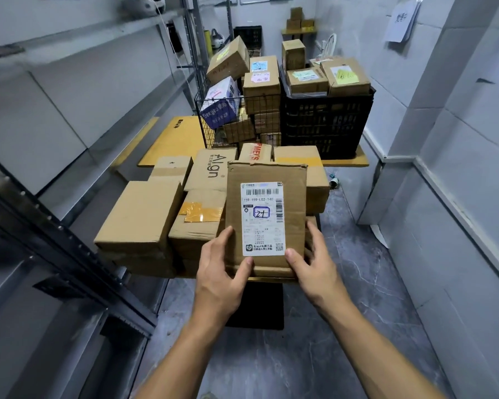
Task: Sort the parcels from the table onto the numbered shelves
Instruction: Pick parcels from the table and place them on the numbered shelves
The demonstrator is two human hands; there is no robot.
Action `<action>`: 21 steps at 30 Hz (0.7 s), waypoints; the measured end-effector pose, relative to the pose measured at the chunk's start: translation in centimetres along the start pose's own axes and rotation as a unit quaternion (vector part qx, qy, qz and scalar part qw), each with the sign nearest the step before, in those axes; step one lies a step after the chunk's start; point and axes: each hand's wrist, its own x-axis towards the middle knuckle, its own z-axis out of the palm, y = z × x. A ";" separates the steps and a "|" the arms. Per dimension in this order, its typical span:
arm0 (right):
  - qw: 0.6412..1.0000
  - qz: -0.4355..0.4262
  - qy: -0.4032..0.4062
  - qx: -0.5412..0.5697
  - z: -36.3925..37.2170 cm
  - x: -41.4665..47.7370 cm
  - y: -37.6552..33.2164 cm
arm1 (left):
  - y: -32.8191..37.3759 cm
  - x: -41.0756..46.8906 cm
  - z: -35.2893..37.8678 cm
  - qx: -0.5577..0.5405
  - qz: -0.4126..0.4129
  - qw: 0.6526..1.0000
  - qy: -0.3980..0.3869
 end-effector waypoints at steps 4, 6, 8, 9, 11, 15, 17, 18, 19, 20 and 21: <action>1.000 -0.007 0.004 0.006 0.8 -0.2 -0.8 | -0.5 -1.1 -0.5 0.013 0.002 1.000 0.014; 1.000 -0.010 0.020 0.014 1.1 -0.2 -0.9 | -0.6 -1.4 -0.6 0.014 0.006 1.000 0.011; 0.999 -0.020 0.025 0.016 1.8 -0.6 -1.7 | -0.7 -1.6 -1.2 0.020 0.000 1.000 0.018; 0.999 -0.023 0.025 0.019 2.1 -0.7 -1.9 | -0.7 -1.8 -1.5 0.024 -0.003 0.999 0.021; 0.999 -0.028 0.020 0.025 2.7 -0.8 -2.3 | -0.8 -2.1 -2.3 0.029 -0.004 0.999 0.027; 0.999 -0.035 -0.004 0.031 4.1 -1.1 -3.4 | -0.8 -3.3 -4.6 0.028 -0.001 0.999 0.034; 0.998 -0.043 -0.026 0.045 5.0 -1.8 -4.2 | -0.8 -4.3 -6.4 0.026 -0.003 0.998 0.050; 0.997 -0.048 -0.039 0.050 5.6 -2.3 -4.5 | -0.9 -5.0 -7.4 0.026 -0.006 0.998 0.063; 0.996 -0.054 -0.051 0.055 6.2 -2.8 -4.8 | -1.1 -5.8 -8.5 0.028 -0.010 0.996 0.079; 0.995 -0.058 -0.061 0.058 6.9 -3.4 -5.0 | -1.4 -6.7 -9.7 0.035 -0.017 0.994 0.099; 0.994 -0.061 -0.071 0.062 7.8 -4.2 -5.2 | -1.6 -7.9 -11.0 0.045 -0.025 0.991 0.120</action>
